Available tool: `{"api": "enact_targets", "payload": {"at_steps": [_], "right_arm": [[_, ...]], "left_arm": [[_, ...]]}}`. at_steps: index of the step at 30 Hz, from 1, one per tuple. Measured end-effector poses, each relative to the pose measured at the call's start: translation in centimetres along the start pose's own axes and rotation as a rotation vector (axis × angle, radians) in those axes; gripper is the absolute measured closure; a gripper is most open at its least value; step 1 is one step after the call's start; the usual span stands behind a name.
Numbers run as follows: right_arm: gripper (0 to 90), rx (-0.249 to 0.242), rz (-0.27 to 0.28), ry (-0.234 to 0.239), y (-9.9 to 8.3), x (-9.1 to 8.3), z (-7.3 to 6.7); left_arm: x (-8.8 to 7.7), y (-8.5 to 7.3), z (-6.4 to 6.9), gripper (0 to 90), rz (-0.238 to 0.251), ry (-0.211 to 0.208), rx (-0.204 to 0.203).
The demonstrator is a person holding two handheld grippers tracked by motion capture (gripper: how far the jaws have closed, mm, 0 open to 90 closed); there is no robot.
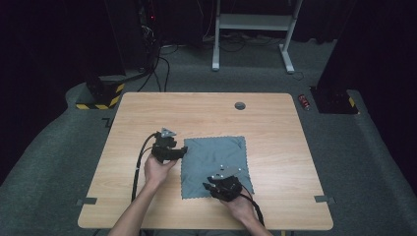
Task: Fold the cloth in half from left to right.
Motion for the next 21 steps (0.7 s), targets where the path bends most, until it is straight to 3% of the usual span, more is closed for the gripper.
{"api": "enact_targets", "payload": {"at_steps": [4,9,14,17,21], "right_arm": [[70.0,-0.026,0.006,0.026,0.9,1.0,-1.0],[70.2,-0.072,-0.001,0.064,1.8,2.2,-3.0],[69.8,-0.107,0.000,0.102,2.3,3.5,-4.8],[68.3,-0.153,-0.019,0.103,2.3,4.0,-5.7],[63.9,-0.174,-0.033,0.105,2.1,4.3,-6.5]], "left_arm": [[1.0,0.5,-0.3,44.8,0.012,0.007,-0.021],[2.6,0.0,-0.9,44.7,-0.017,0.021,-0.052],[3.5,0.1,-1.7,44.5,-0.011,0.037,-0.081],[3.8,0.1,-2.0,44.6,0.000,0.049,-0.088],[4.3,-0.1,-2.5,45.6,-0.003,0.070,-0.087]]}}
Point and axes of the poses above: each handheld gripper's, and its own axes: x roughly forward along the jaws, y roughly out of its top, z roughly to its right, the point moved 7 cm from there along x, roughly forward along the jaws, and after that the axes turned 6 degrees about -x, right-handed, at the moved point
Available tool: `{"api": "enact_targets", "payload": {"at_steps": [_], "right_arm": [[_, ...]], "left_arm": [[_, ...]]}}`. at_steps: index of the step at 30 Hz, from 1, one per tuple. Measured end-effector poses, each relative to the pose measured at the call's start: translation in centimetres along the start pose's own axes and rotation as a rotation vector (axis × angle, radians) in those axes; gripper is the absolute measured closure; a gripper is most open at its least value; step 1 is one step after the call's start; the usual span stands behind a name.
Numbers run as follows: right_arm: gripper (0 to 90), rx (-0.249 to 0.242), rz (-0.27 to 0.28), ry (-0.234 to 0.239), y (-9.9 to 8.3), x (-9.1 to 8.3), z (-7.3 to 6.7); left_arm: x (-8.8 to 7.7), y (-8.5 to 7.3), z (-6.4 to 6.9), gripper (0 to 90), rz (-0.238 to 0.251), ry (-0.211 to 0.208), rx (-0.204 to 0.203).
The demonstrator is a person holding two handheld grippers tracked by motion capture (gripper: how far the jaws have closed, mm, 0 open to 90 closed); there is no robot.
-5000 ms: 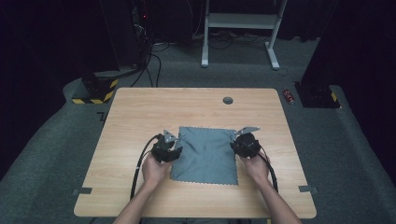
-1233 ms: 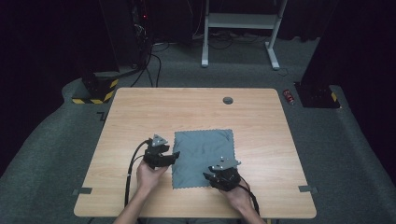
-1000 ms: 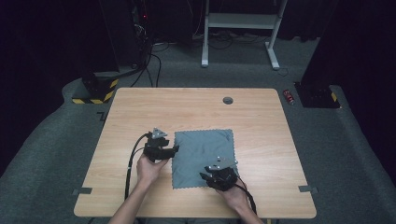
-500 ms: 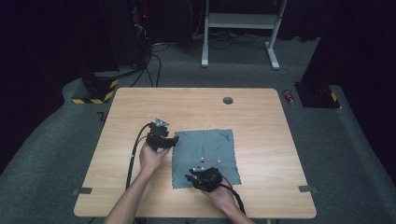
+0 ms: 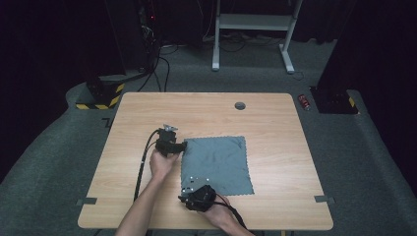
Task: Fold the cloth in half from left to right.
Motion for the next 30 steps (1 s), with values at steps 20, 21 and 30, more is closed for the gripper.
{"api": "enact_targets", "payload": {"at_steps": [20,21,30], "right_arm": [[85.3,-0.035,-0.030,-0.059,-0.3,0.2,0.0],[86.8,-0.040,-0.034,-0.065,-0.2,0.2,0.0],[89.1,-0.037,-0.051,-0.061,-0.1,0.2,0.3]], "left_arm": [[1.2,1.0,1.0,62.5,-0.054,0.027,0.093],[1.2,1.1,1.1,66.3,-0.052,0.023,0.103],[1.2,1.1,0.6,88.6,-0.064,-0.044,0.057]]}}
Point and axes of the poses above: each handheld gripper's, and its own axes: x roughly forward along the jaws, y roughly out of its top, z roughly to its right, the point moved 7 cm from there along x, roughly forward along the jaws, and after that the axes turned 6 degrees about -x, right-handed, at the moved point
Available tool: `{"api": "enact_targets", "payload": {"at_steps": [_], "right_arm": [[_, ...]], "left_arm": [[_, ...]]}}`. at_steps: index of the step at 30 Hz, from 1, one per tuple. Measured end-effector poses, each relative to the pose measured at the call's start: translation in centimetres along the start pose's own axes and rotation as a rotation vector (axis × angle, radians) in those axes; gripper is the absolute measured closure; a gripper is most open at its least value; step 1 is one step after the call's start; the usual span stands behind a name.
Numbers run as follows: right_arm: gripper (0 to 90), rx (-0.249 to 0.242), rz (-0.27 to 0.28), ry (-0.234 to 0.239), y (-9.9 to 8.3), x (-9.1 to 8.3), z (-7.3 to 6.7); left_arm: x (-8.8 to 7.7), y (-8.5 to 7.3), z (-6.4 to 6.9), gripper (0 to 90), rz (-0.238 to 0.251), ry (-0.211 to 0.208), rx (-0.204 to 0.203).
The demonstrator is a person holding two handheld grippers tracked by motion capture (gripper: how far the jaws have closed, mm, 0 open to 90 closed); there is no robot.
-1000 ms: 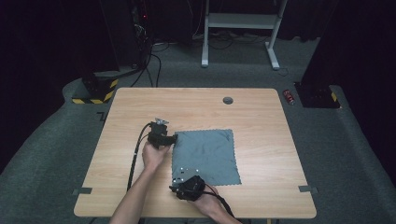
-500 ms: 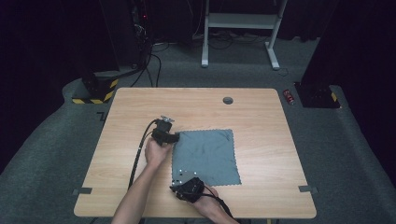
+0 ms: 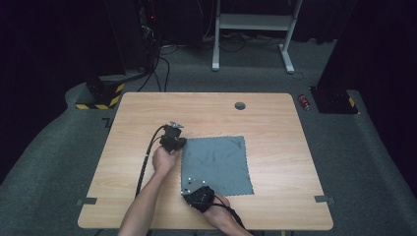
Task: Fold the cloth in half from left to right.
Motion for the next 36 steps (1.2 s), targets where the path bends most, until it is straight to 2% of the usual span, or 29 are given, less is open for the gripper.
{"api": "enact_targets", "payload": {"at_steps": [5,13,25,30,33,36], "right_arm": [[89.3,0.001,0.008,0.014,0.4,-0.2,0.0],[89.6,-0.010,0.040,0.011,1.6,-1.3,0.1],[89.9,-0.022,0.083,0.029,4.3,-1.9,-0.4],[89.9,-0.038,0.110,0.043,5.7,-2.3,-0.7],[89.9,-0.045,0.130,0.047,6.5,-2.7,-0.9],[89.9,-0.036,0.159,0.060,7.1,-3.2,-1.0]], "left_arm": [[-0.2,0.0,-0.2,89.7,-0.005,0.001,0.008],[-1.6,0.5,-0.7,89.8,0.025,-0.021,-0.004],[-4.4,1.0,-2.7,89.8,0.059,-0.003,-0.037],[-6.0,1.2,-3.5,89.8,0.054,0.021,-0.023],[-7.5,2.0,-3.4,89.8,0.090,0.014,-0.014],[-8.2,2.4,-3.2,89.8,0.088,0.018,0.005]]}}
Point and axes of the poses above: each handheld gripper's, and its own axes: x roughly forward along the jaws, y roughly out of its top, z roughly to its right, the point moved 7 cm from there along x, roughly forward along the jaws, and after that the axes turned 6 degrees about -x, right-handed, at the moved point
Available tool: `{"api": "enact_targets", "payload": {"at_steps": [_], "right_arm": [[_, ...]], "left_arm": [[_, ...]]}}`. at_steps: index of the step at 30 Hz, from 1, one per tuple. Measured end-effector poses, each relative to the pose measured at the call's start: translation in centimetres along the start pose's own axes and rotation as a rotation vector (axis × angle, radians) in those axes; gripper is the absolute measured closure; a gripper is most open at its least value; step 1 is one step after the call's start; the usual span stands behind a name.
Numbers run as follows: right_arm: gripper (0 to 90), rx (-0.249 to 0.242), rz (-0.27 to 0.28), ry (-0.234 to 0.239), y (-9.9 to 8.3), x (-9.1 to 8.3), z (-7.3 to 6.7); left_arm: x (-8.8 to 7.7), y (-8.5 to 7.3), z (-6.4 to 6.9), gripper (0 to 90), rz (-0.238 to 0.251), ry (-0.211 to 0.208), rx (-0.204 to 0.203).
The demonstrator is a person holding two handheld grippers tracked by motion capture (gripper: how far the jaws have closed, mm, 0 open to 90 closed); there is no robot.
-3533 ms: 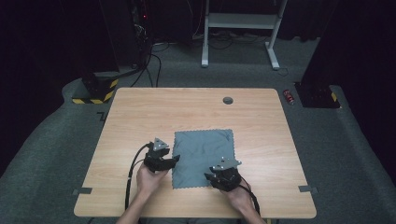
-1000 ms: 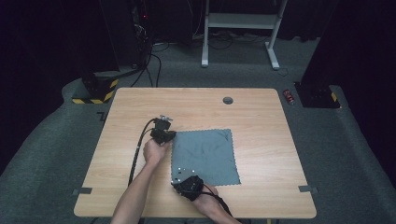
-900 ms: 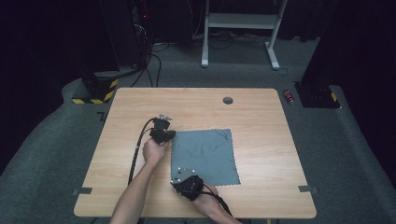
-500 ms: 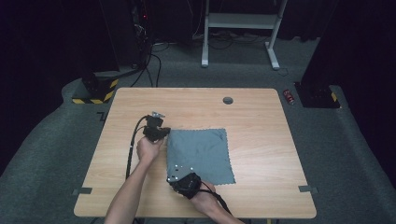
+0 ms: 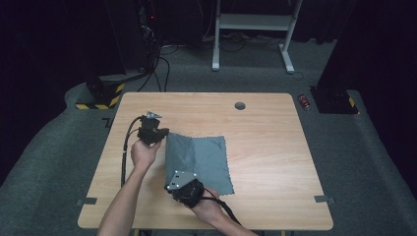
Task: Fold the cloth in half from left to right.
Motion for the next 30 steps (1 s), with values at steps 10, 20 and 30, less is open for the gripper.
{"api": "enact_targets", "payload": {"at_steps": [10,20,30], "right_arm": [[89.8,0.049,0.011,-0.012,-1.4,-1.6,0.9],[89.8,0.114,0.013,-0.049,-4.0,-3.6,2.0],[89.8,0.163,0.010,-0.086,-6.8,-5.4,2.7]], "left_arm": [[1.6,0.2,1.7,89.8,-0.017,-0.027,0.016],[3.3,1.0,4.5,89.8,-0.028,-0.059,0.062],[4.3,1.4,6.4,89.8,-0.025,-0.093,0.068]]}}
Point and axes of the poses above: each handheld gripper's, and its own axes: x roughly forward along the jaws, y roughly out of its top, z roughly to its right, the point moved 7 cm from there along x, roughly forward along the jaws, and after that the axes turned 6 degrees about -x, right-handed, at the moved point
